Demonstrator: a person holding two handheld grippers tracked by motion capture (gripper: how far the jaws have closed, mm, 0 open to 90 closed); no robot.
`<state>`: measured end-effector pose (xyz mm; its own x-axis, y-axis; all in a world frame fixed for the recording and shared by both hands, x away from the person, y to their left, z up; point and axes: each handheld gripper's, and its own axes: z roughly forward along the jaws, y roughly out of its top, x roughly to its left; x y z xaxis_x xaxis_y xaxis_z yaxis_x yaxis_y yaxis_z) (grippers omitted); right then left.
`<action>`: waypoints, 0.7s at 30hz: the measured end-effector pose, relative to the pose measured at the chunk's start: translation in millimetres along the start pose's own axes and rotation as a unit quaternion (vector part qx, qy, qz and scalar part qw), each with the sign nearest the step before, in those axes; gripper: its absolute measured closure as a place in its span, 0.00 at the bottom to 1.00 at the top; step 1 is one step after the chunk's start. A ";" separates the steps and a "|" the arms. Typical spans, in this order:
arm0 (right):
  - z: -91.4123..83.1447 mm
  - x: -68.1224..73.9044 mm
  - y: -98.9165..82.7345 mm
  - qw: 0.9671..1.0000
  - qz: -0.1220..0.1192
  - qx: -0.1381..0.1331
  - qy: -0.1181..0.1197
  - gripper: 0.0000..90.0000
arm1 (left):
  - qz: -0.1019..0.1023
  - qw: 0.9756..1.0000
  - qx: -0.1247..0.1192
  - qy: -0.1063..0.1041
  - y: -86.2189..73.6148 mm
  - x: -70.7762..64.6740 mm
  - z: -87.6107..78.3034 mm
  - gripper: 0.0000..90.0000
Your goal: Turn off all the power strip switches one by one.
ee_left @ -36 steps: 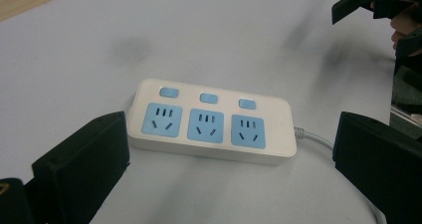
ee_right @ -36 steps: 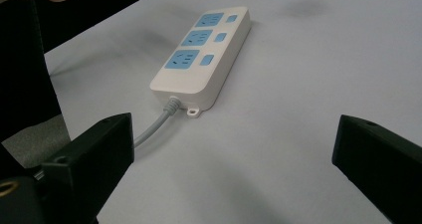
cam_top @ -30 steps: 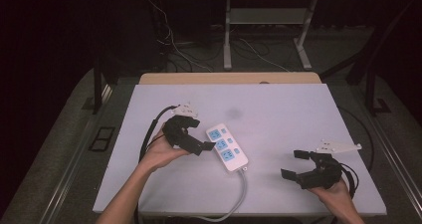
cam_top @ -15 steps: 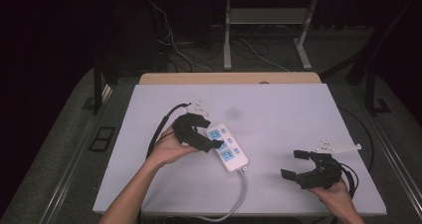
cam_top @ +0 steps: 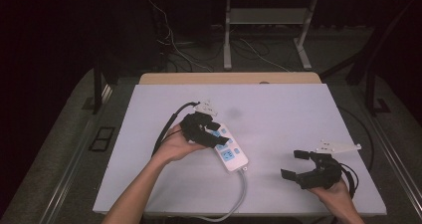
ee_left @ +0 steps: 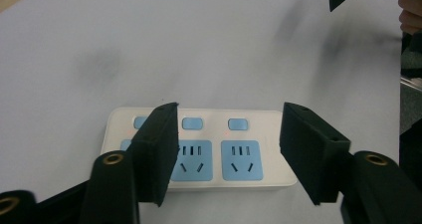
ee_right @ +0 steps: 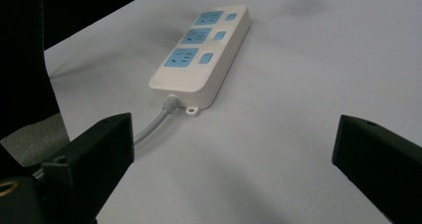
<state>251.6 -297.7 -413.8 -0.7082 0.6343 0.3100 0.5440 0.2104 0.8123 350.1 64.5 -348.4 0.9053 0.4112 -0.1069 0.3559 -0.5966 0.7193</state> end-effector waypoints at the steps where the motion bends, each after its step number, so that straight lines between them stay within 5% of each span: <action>1: 0.0 -0.1 0.0 1.000 0.000 0.000 0.000 0.03 | 0.001 1.000 0.001 0.000 0.1 0.2 0.8 0.50; 21: 0.6 -0.5 0.1 1.000 -0.001 0.002 -0.001 0.03 | 0.015 0.999 0.014 -0.025 1.9 2.3 22.3 0.88</action>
<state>252.3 -297.5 -414.2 -0.7087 0.6351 0.3070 0.5436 0.2143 0.8115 358.0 48.9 -362.5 0.9261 0.3577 -0.1199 0.3336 -0.6280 0.7031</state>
